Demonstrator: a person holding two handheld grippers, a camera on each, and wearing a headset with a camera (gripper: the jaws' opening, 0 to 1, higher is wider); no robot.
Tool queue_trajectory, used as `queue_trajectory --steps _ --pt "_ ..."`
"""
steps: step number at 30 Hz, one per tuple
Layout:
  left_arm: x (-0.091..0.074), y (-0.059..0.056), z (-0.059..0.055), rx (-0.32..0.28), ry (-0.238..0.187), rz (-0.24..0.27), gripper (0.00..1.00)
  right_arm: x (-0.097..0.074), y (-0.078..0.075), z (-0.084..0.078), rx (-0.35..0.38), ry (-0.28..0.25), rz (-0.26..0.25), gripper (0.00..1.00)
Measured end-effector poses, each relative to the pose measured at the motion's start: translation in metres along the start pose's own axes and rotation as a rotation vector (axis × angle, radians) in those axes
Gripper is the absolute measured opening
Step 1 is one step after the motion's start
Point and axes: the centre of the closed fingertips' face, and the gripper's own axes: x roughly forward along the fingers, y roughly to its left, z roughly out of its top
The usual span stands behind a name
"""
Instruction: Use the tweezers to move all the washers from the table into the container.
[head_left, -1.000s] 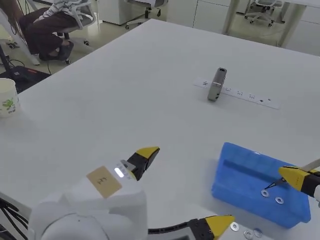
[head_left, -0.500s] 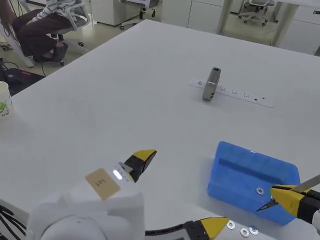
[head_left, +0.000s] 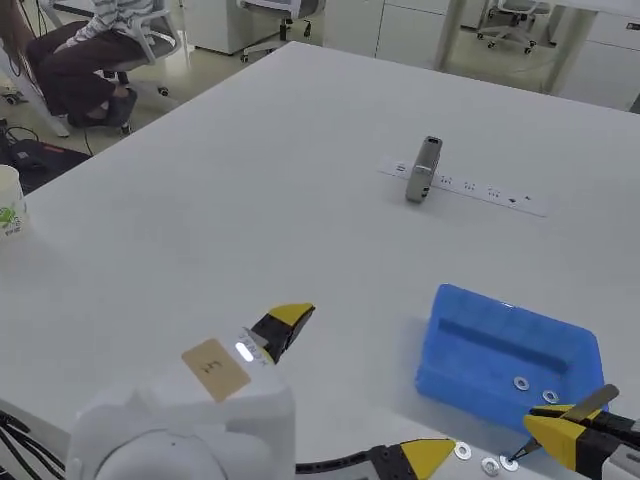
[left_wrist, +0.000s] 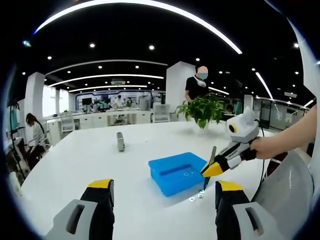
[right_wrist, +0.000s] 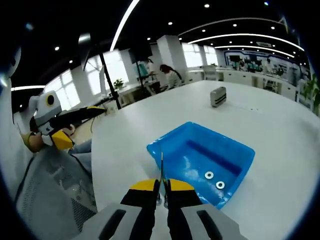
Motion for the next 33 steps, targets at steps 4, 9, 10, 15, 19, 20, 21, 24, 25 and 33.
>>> queue_trajectory --steps 4,9,10,15,19,20,21,24,25,33 --pt "-0.0002 0.0007 -0.0011 0.009 0.007 0.006 0.84 0.0019 -0.0013 -0.0025 -0.003 0.004 -0.002 0.04" --pt "0.0001 -0.0001 -0.0025 0.013 0.013 0.002 0.84 0.0037 -0.004 -0.0052 -0.022 0.014 -0.009 0.04" --pt "0.0001 -0.0002 -0.0026 0.013 0.014 0.001 0.84 0.0042 -0.0039 -0.006 -0.024 0.015 -0.008 0.04" --pt "0.0002 0.0002 -0.0033 0.017 0.018 0.003 0.84 0.0048 -0.0016 -0.0068 -0.072 0.018 -0.003 0.04" --pt "0.0006 -0.0003 -0.0042 0.024 0.025 0.001 0.84 0.0051 0.0044 -0.0087 -0.151 0.034 0.008 0.03" --pt "0.0008 -0.0006 -0.0045 0.025 0.027 -0.001 0.84 0.0051 0.0048 -0.0088 -0.159 0.035 0.009 0.03" --pt "0.0009 -0.0008 -0.0046 0.026 0.028 -0.002 0.84 0.0052 0.0045 -0.0087 -0.187 0.039 0.0 0.02" --pt "0.0013 -0.0018 -0.0042 0.028 0.027 -0.007 0.84 0.0054 0.0047 -0.0084 -0.198 0.043 -0.006 0.02" --pt "0.0014 -0.002 -0.0045 0.029 0.028 -0.007 0.84 0.0053 0.004 -0.0083 -0.198 0.043 -0.007 0.02" --pt "0.0015 -0.0031 -0.0057 0.033 0.035 -0.011 0.84 0.0043 0.0009 -0.0059 -0.169 0.03 -0.02 0.04"
